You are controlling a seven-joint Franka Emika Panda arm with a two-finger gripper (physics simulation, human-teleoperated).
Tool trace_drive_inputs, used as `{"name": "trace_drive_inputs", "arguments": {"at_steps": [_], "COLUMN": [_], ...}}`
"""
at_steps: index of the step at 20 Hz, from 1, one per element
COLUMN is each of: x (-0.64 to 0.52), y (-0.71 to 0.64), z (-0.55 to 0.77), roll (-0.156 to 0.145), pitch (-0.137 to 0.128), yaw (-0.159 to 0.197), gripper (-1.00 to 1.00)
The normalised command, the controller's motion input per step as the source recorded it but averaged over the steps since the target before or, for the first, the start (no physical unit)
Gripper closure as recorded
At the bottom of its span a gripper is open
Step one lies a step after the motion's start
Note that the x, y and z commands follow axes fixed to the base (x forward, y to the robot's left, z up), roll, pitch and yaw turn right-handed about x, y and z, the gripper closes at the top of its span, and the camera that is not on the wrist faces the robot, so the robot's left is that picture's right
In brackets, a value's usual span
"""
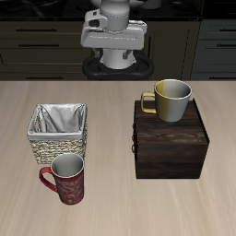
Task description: Place the red mug in the basket
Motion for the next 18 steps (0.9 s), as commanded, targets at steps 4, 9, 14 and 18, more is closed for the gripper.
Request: {"name": "trace_drive_inputs", "arguments": {"at_steps": [4, 9, 14, 18], "x": [0.38, 0.26, 0.36, 0.15], "y": [-0.64, -0.51, -0.52, -0.30], "z": [0.04, -0.01, 0.05, 0.04], "roll": [0.014, 0.005, 0.128, -0.004], "pitch": [0.048, 0.027, 0.031, 0.002], "yaw": [0.017, 0.026, 0.045, -0.001], "gripper": [-1.00, -1.00, -1.00, -1.00]}}
